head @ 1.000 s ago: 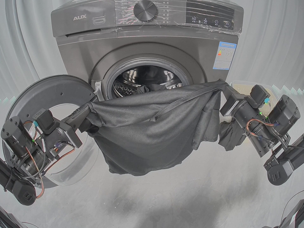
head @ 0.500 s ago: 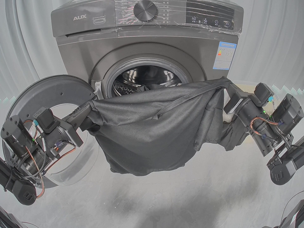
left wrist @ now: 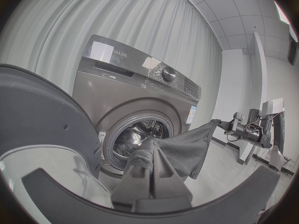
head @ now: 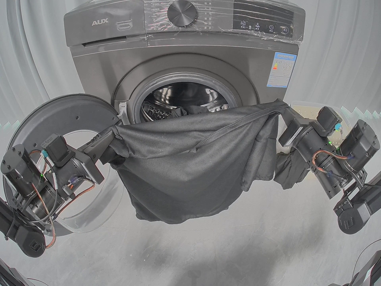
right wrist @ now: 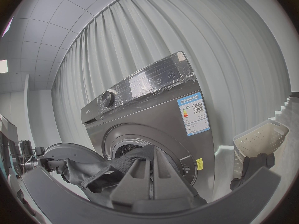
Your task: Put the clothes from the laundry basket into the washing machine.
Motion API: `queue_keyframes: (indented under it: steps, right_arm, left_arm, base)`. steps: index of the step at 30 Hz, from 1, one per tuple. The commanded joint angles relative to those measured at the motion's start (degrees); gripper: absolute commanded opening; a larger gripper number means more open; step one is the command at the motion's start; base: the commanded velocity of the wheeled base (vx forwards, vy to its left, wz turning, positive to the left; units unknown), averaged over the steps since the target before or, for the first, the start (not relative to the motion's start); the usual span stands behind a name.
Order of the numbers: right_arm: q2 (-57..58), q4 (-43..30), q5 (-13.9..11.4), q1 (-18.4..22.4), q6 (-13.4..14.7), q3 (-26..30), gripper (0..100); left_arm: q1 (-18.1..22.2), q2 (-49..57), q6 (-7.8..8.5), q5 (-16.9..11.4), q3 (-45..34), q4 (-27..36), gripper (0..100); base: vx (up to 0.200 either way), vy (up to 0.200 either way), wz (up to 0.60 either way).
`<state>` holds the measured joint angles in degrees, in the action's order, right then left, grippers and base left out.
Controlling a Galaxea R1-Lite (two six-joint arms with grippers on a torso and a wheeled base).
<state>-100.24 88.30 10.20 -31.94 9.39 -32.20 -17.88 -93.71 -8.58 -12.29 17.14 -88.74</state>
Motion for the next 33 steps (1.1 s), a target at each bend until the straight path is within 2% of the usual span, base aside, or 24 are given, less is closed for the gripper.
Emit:
queue_keyframes:
  steps: [1, 19, 23, 27, 28, 33]
  right_arm:
    - [-0.30, 0.03, -0.01, -0.05, 0.02, 0.55, 0]
    - [-2.06, 0.12, 0.17, -2.60, 0.46, 1.61, 0]
    - [-3.12, 0.12, -0.10, -3.39, 1.51, 3.10, 0]
    - [-4.96, 0.12, -0.10, -3.39, 1.86, 4.77, 0]
    - [-5.31, 0.21, -0.10, -3.39, 1.95, 5.30, 100]
    - [-8.48, 0.03, -0.27, -4.80, 1.95, 10.05, 100]
  left_arm:
    - [-0.05, 0.02, -0.03, -0.02, -0.09, -0.03, 0]
    - [0.04, -0.07, -0.03, -0.02, -0.09, -0.03, 0]
    - [-0.13, 0.02, 0.06, -0.02, -0.09, -0.03, 0]
    - [-2.95, -0.16, 0.06, 0.07, 0.26, -0.03, 0]
    - [-4.35, -0.25, 0.14, 0.33, 0.44, -0.03, 0]
    - [-9.36, -0.86, -0.03, 1.65, 3.43, 0.05, 0]
  base:
    - [0.000, 0.000, 0.00]
    - [0.000, 0.000, 0.00]
    - [0.000, 0.000, 0.00]
    - [0.000, 0.000, 0.00]
    - [0.000, 0.000, 0.00]
    - [0.000, 0.000, 0.00]
